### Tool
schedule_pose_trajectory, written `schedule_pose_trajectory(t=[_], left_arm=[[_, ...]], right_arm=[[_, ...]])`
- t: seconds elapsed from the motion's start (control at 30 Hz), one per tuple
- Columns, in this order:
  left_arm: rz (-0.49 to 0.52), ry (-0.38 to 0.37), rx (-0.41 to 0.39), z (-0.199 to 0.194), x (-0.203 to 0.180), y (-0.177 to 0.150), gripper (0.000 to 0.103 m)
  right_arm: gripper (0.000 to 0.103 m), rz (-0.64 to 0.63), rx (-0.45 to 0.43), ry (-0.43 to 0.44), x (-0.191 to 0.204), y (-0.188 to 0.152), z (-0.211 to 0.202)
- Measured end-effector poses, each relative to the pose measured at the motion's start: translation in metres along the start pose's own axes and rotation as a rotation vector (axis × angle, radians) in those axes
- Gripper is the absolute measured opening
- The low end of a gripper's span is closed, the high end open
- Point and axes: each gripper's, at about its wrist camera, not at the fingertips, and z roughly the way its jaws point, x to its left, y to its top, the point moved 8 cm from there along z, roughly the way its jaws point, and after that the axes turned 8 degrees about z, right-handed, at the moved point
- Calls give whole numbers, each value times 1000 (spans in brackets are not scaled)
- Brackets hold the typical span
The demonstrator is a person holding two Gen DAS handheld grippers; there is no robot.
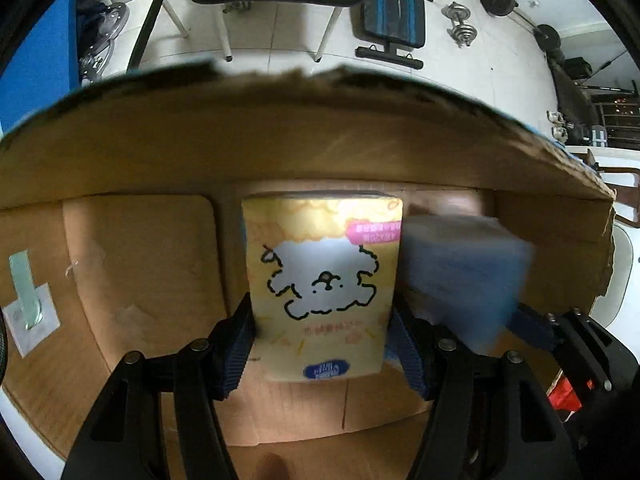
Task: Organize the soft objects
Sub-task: 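Carry both packs into the box and open both tools, then grasp the orange snack bag with left tool while right grasps red bag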
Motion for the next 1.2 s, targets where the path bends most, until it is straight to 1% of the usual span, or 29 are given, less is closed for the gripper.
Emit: schedule_pose_trajectory(t=[0.07,0.13,0.2,0.27,0.3,0.33,0.37,0.4,0.43,0.47,0.5,0.53,0.67,0.7,0.8,0.83,0.97,1.03,1.1,1.13,1.17,1.2], left_arm=[[9,9,-14,-8,-3,-3,65],[23,30,-31,-19,-4,-8,79],[35,63,-53,-30,-1,-14,81],[43,88,-75,-41,2,-22,86],[45,92,-89,-48,4,-28,95],[46,96,-105,-53,8,-35,98],[42,95,-121,-61,10,-44,98],[38,93,-132,-68,14,-54,99],[35,92,-144,-73,17,-57,100],[30,99,-160,-79,17,-69,101],[26,107,-167,-81,20,-68,102],[24,120,-180,-81,19,-70,102],[22,142,-217,-96,19,-105,102],[22,137,-225,-98,16,-108,102],[33,156,-254,-111,17,-124,102],[37,170,-265,-117,14,-124,102],[47,207,-336,-145,6,-139,102],[55,204,-364,-156,2,-148,102],[67,247,-403,-171,1,-167,102],[76,264,-416,-172,0,-172,102],[98,305,-433,-175,3,-187,102],[100,348,-435,-174,9,-200,102]], right_arm=[[54,-3,-6,-11,3,-3,-7],[61,-6,-13,-27,4,-4,-13],[80,-12,-32,-60,4,-7,-20],[81,-12,-47,-86,2,-12,-29],[81,-10,-49,-89,2,-15,-32],[81,-7,-52,-91,2,-22,-38],[81,-1,-57,-99,1,-26,-41],[84,3,-66,-114,-1,-31,-45],[88,5,-74,-122,-1,-35,-47],[96,10,-79,-119,-1,-40,-50],[101,15,-79,-113,-1,-44,-50],[103,18,-79,-106,1,-50,-51],[103,20,-120,-126,4,-70,-63],[103,22,-132,-123,7,-76,-68],[103,24,-157,-103,13,-91,-81],[103,23,-168,-98,14,-95,-87],[103,32,-214,-62,22,-112,-111],[103,37,-238,-37,25,-123,-125],[103,48,-260,-11,26,-137,-137],[103,54,-268,3,27,-145,-142],[103,64,-273,16,25,-159,-146],[103,71,-275,26,24,-168,-148]])
